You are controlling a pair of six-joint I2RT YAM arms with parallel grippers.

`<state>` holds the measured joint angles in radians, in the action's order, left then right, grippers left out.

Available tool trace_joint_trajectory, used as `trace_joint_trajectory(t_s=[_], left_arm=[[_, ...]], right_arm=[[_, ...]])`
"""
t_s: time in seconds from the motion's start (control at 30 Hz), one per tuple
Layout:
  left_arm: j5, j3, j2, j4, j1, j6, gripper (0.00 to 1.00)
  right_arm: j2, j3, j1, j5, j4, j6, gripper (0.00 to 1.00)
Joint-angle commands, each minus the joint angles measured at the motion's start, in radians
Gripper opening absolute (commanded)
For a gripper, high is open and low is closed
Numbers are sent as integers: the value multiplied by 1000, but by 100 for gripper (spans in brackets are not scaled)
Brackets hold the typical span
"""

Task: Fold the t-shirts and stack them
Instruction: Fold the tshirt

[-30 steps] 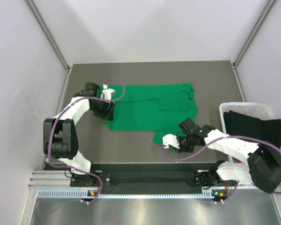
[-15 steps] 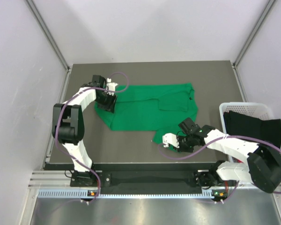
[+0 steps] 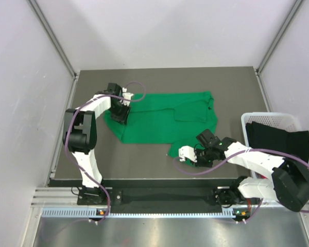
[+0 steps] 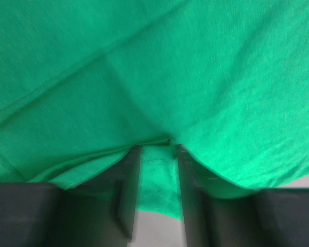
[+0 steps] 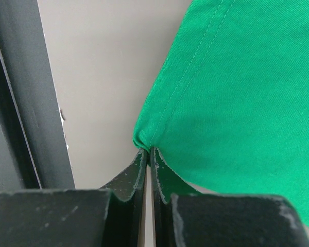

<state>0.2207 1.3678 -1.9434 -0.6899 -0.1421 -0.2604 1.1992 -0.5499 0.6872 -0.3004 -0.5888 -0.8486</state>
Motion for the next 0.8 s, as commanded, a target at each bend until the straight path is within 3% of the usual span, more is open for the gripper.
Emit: trace_joint_trajectory(t_s=[0.0,0.17,0.33,0.63,0.77], left_arm=[[-14,54,-26,-5,-7,3,34],[-4,62,-28,-14,-8,6,0],[12,19,40,-14,-8,6,0],[-75,-159,423,-16,19,-22,0],[-136,-205,504,-28,29,-33,0]], right_arm=[[34,22,15,44,52,-6,2],[31,22,15,49,56,2,2],[20,21,11,72,67,19,1],[-118,-99,-116,93,17,77,0],[-150,-153,-181,92,14,91,0]])
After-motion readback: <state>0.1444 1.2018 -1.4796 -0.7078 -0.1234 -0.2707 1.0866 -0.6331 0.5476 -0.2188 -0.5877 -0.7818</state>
